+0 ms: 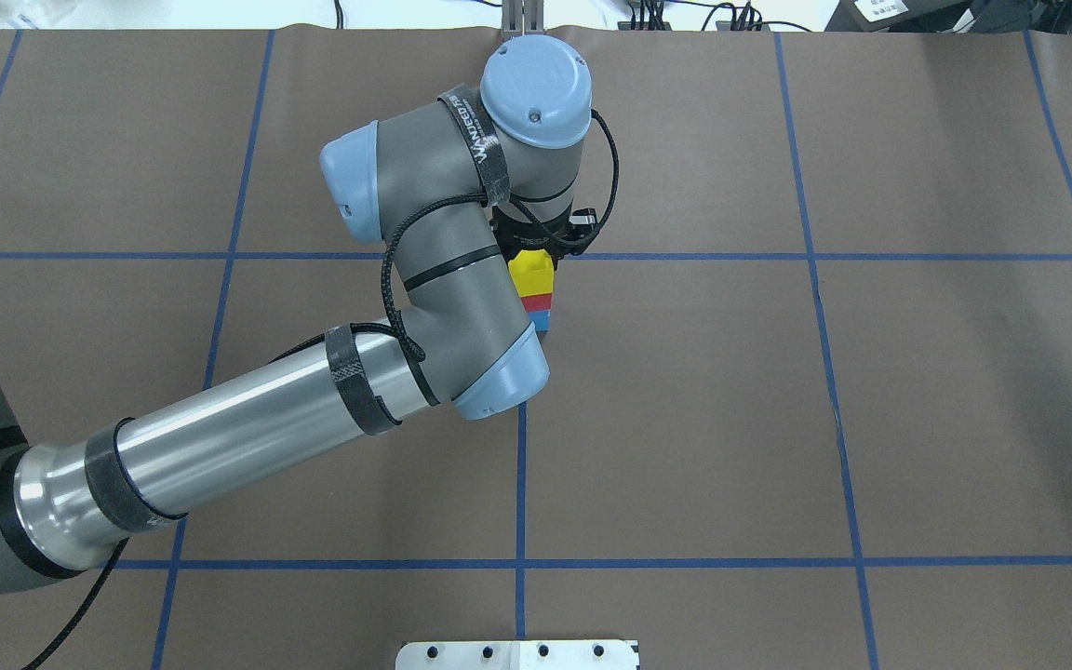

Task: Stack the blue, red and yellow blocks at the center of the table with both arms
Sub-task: 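Lower the yellow cube onto the red cube and open the left gripper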

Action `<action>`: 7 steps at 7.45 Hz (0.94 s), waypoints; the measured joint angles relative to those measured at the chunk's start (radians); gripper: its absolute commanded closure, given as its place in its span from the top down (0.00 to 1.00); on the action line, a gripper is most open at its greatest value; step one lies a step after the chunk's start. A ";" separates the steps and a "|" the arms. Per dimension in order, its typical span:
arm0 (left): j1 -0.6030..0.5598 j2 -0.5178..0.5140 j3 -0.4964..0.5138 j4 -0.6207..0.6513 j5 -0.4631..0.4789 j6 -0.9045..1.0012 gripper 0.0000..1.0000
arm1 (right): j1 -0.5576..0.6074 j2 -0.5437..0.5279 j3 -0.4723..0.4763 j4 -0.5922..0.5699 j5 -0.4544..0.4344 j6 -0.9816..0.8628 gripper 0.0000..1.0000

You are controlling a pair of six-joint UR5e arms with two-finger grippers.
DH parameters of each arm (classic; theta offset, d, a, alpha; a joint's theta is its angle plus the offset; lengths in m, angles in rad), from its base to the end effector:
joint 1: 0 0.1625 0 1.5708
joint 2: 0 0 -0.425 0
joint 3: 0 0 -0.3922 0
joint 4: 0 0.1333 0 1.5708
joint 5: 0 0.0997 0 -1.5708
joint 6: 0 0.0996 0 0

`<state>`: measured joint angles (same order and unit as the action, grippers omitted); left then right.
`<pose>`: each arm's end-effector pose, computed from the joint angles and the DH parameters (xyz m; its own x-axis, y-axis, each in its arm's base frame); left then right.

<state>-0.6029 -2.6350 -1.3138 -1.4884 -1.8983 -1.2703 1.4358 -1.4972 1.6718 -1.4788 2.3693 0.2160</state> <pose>0.5851 -0.5257 0.0899 0.6959 -0.1388 -0.7046 0.1625 0.9861 -0.0338 -0.0102 -0.5355 0.5590 0.6784 -0.0695 0.7314 -0.0159 0.9939 0.1092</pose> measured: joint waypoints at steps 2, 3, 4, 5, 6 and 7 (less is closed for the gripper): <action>0.000 0.001 -0.013 0.001 0.001 -0.006 1.00 | 0.000 0.000 -0.001 0.000 0.000 -0.001 1.00; 0.000 0.002 -0.017 0.002 0.001 -0.008 1.00 | 0.000 0.000 -0.001 0.000 0.001 -0.001 1.00; -0.001 0.002 -0.018 0.002 0.001 -0.009 1.00 | 0.000 0.001 -0.002 0.000 0.000 -0.001 1.00; -0.002 0.002 -0.019 0.002 0.001 -0.009 1.00 | 0.000 0.002 -0.004 0.000 0.000 -0.001 1.00; -0.004 0.002 -0.025 0.004 0.001 -0.009 1.00 | -0.001 0.002 -0.005 0.000 -0.001 -0.002 1.00; -0.017 0.010 -0.056 0.017 0.000 -0.006 1.00 | -0.001 0.003 -0.006 0.000 -0.001 -0.006 1.00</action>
<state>-0.6197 -2.6248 -1.3698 -1.4710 -1.8986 -1.2759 1.4348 -1.4947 1.6659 -1.4788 2.3685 0.2099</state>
